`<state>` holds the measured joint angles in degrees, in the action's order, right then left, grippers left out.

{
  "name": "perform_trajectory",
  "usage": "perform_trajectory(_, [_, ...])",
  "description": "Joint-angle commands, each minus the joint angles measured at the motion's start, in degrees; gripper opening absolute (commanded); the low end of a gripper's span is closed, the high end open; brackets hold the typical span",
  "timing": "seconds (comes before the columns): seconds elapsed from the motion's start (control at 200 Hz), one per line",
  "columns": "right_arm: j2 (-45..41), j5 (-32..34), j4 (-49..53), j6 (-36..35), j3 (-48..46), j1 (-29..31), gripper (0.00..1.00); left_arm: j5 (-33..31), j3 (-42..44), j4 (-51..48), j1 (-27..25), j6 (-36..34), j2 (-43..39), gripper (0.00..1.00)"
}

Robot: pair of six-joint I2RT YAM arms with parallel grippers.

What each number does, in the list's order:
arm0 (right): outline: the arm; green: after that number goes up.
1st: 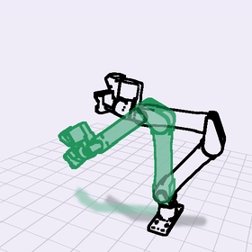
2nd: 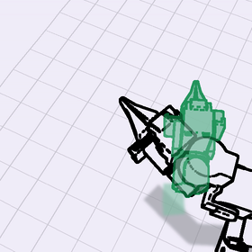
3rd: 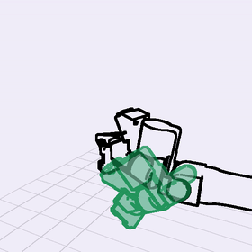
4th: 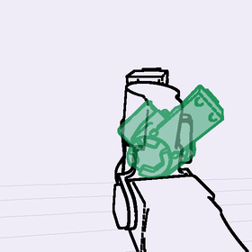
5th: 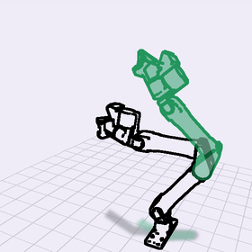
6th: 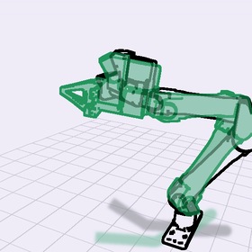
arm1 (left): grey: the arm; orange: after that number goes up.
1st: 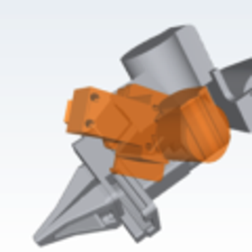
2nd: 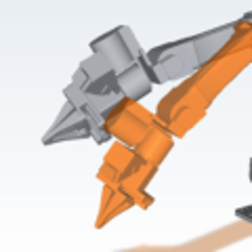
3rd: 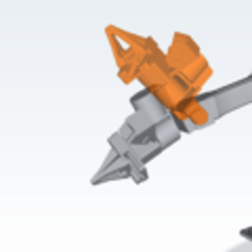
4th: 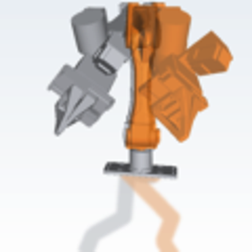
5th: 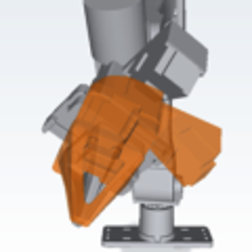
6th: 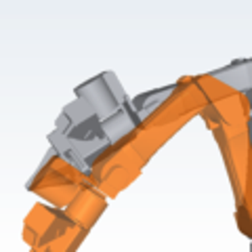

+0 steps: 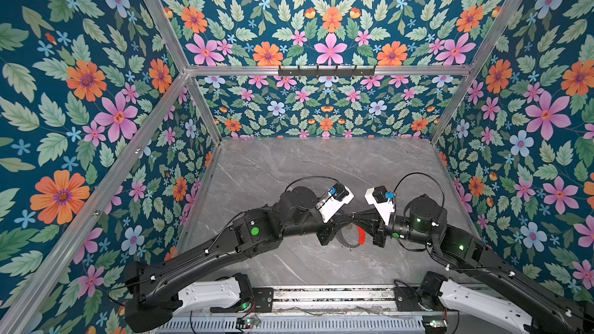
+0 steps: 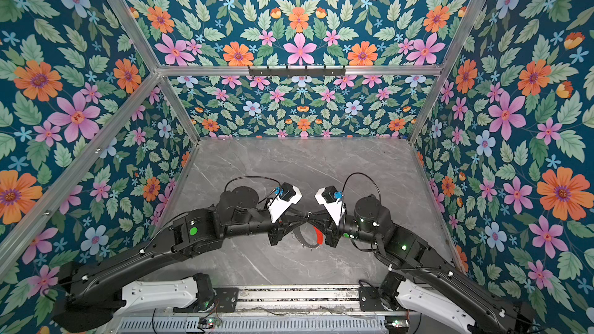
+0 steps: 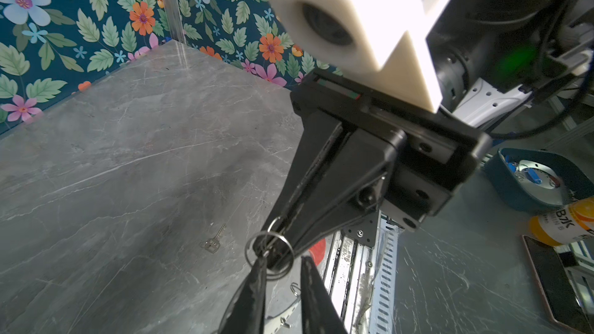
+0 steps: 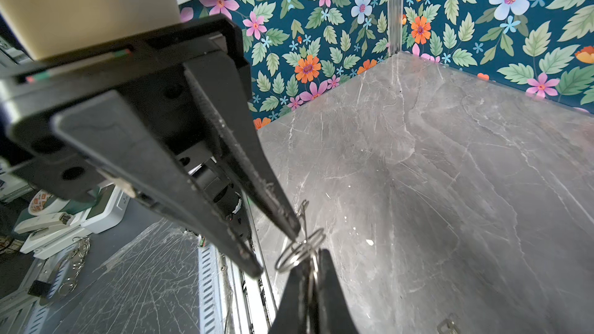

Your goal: Remove the keys from the keyring

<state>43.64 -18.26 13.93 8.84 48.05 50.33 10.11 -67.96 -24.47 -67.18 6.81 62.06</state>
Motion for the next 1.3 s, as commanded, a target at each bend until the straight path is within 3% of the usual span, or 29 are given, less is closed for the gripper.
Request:
perform_trajectory(0.0, [-0.3,-0.21,-0.57,-0.01,0.55,0.1,0.0,-3.34,-0.68,-0.83,0.03,-0.85,-0.36,0.26])
perform_trajectory(0.125, [-0.47,0.78,-0.31,0.29,0.61,0.26,0.0,-7.61,0.08,0.21,0.1,-0.23,-2.13,0.46])
perform_trajectory(0.245, [0.02,1.79,0.06,0.69,1.16,0.64,0.0,-8.24,1.19,1.34,-0.02,-1.02,-3.07,0.52])
perform_trajectory(0.92, [1.27,3.06,0.46,1.76,1.95,0.67,0.0,-14.01,1.72,3.35,-4.75,-7.36,-0.11,0.56])
perform_trajectory(1.295, [1.23,2.1,0.16,2.13,2.12,0.67,0.0,-21.62,0.47,2.3,-5.8,-8.56,3.08,0.53])
